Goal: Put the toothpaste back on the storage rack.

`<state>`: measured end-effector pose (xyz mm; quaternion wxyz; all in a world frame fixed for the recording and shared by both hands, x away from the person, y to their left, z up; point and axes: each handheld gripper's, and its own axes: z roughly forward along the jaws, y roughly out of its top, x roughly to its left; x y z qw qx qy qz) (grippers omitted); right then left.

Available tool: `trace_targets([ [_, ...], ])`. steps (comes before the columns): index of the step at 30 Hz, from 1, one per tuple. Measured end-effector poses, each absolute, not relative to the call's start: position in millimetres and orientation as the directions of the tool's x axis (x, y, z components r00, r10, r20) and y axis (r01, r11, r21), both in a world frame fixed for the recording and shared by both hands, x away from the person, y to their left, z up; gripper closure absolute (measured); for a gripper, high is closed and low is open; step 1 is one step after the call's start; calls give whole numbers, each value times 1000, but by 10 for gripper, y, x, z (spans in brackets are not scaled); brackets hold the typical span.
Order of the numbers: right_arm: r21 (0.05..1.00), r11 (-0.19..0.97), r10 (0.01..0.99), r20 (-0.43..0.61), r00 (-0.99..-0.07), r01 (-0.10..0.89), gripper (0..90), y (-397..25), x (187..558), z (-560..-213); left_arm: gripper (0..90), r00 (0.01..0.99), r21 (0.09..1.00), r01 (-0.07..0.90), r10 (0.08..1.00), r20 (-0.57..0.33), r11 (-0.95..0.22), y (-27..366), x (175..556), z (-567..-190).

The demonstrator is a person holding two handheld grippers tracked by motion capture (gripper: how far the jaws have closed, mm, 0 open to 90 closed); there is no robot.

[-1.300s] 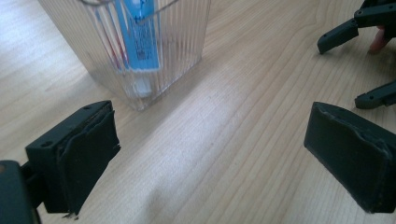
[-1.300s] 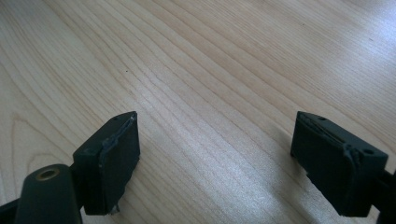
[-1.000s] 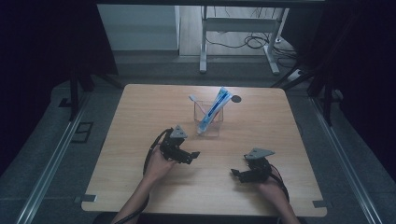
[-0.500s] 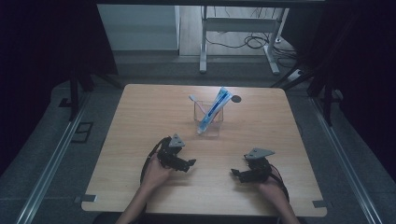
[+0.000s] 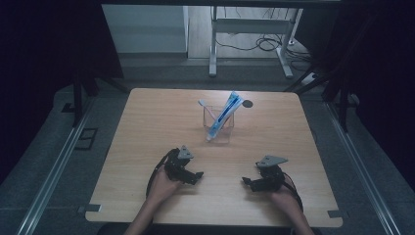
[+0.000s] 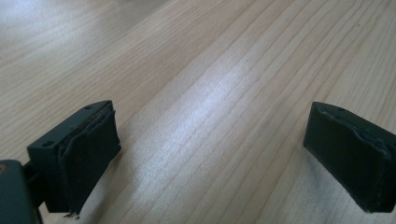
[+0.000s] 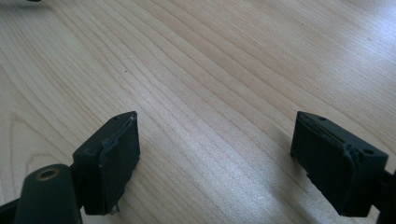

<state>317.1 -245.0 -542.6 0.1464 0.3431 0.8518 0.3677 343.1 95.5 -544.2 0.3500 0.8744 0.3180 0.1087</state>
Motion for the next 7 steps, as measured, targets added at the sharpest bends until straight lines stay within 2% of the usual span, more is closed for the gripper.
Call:
trace_targets([
  [7, 727, 494, 692, 3, -722, 477, 152, -2450, 3171, -5426, 32, 769, 673, 486, 639, -27, -558, 949, 3421, -5448],
])
